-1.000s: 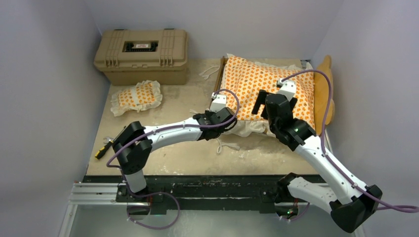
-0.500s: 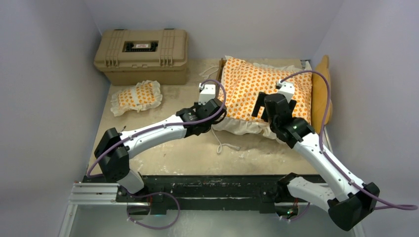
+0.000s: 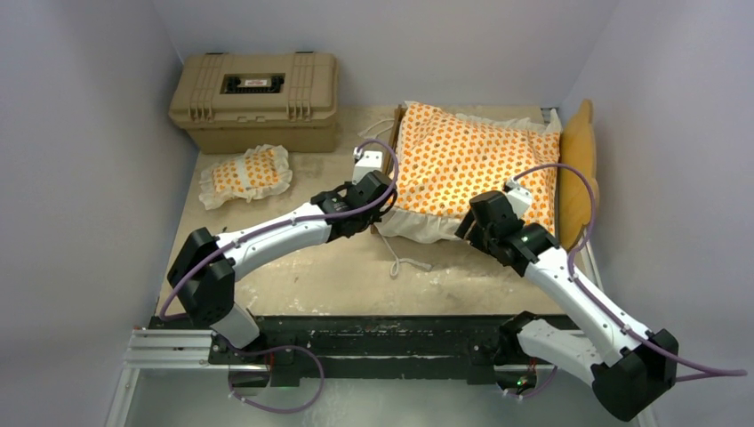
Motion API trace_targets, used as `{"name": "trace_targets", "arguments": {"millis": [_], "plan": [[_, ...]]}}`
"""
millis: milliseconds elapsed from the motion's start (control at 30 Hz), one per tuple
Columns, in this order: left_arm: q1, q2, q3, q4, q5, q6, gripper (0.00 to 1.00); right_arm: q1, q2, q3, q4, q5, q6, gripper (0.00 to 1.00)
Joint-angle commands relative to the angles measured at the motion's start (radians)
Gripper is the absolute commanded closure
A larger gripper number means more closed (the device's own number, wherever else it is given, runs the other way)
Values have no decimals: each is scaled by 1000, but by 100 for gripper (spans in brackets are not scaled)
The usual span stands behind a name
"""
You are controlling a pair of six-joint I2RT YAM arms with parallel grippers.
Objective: Set up the pet bed
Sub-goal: Adjust the mattress on the bed frame.
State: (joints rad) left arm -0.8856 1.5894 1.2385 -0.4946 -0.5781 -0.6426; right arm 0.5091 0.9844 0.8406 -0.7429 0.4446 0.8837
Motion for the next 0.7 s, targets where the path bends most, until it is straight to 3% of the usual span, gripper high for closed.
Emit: {"name": "trace_targets", "arguments": {"millis": [0, 133, 367, 533, 667], "plan": [[8, -15, -8, 63, 48, 33, 100, -4, -14, -29, -28, 19, 163, 30], [8, -15, -12, 75, 64, 36, 100, -6, 0, -64, -31, 53, 207, 33], [10, -21, -22, 93, 63, 48, 100, -9, 8, -112, 8, 101, 242, 49], [13, -22, -21, 96, 61, 56, 100, -20, 30, -119, 17, 140, 241, 73], [20, -32, -24, 102, 56, 66, 100, -34, 38, -97, -18, 174, 242, 100]]}}
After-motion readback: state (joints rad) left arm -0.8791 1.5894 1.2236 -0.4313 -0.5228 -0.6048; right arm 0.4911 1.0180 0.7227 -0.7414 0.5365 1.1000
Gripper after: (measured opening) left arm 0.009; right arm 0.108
